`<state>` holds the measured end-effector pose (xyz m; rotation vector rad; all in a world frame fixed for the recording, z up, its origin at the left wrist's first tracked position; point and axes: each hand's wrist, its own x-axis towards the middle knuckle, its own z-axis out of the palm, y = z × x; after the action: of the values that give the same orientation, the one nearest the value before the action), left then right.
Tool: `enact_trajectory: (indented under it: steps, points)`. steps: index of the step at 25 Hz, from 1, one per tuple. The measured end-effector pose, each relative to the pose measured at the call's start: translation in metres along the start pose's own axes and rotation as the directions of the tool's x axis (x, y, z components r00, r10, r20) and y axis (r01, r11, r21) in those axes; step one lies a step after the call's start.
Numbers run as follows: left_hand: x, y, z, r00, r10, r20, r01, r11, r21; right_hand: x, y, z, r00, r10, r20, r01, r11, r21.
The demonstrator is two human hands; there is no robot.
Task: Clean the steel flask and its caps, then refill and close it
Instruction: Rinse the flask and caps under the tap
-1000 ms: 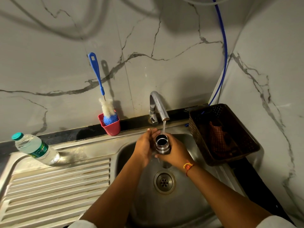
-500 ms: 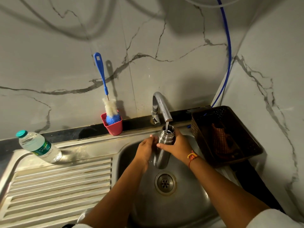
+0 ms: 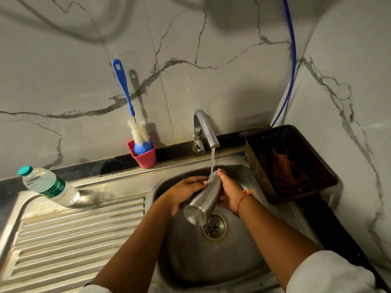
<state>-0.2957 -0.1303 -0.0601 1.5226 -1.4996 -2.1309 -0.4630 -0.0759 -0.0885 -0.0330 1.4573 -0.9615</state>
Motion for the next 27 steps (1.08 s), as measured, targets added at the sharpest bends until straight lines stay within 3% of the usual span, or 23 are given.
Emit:
enact_trajectory:
  steps: [6, 10, 14, 18, 20, 22, 23, 24, 27]
  points:
    - [0.006, 0.002, 0.001, 0.998, -0.003, -0.061, -0.011, 0.972, -0.233, 0.024, 0.014, -0.001, 0.973, 0.219, 0.079, -0.231, 0.949, 0.214]
    - [0.008, 0.009, 0.012, 0.991, 0.039, -0.127, -0.085, 0.923, -0.376, 0.028, 0.013, -0.007, 0.962, 0.263, 0.079, -0.271, 0.865, 0.423]
    - [0.009, 0.011, 0.043, 0.953, 0.264, -0.150, -0.281, 0.953, -0.113, 0.034, 0.015, -0.014, 0.951, 0.309, 0.023, -0.269, 0.788, 0.553]
    - [0.020, 0.011, 0.062, 0.890, 0.421, -0.175, -0.438, 0.895, -0.078, 0.018, 0.017, -0.009, 0.948, 0.318, 0.003, -0.246, 0.726, 0.642]
    - [0.026, 0.011, 0.063, 0.857, 0.455, -0.243, -0.477, 0.878, -0.035, 0.014, 0.014, -0.006, 0.954, 0.299, -0.025, -0.234, 0.793, 0.563]
    - [0.031, 0.013, 0.062, 0.820, 0.483, -0.308, -0.512, 0.859, -0.016, 0.008, 0.011, 0.002, 0.977, 0.203, -0.071, -0.174, 0.939, 0.297]
    - [0.034, 0.015, 0.061, 0.804, 0.493, -0.332, -0.528, 0.849, -0.018, 0.003, 0.010, 0.007, 0.976, 0.154, -0.151, -0.137, 0.984, 0.114]
    - [0.036, 0.018, 0.059, 0.797, 0.492, -0.350, -0.535, 0.844, -0.031, 0.003, 0.010, 0.010, 0.986, 0.069, -0.155, -0.064, 0.997, 0.042]
    - [0.038, 0.026, 0.049, 0.837, 0.415, -0.356, -0.492, 0.856, -0.160, -0.005, 0.009, 0.004, 0.980, -0.196, 0.032, 0.198, 0.972, -0.126]
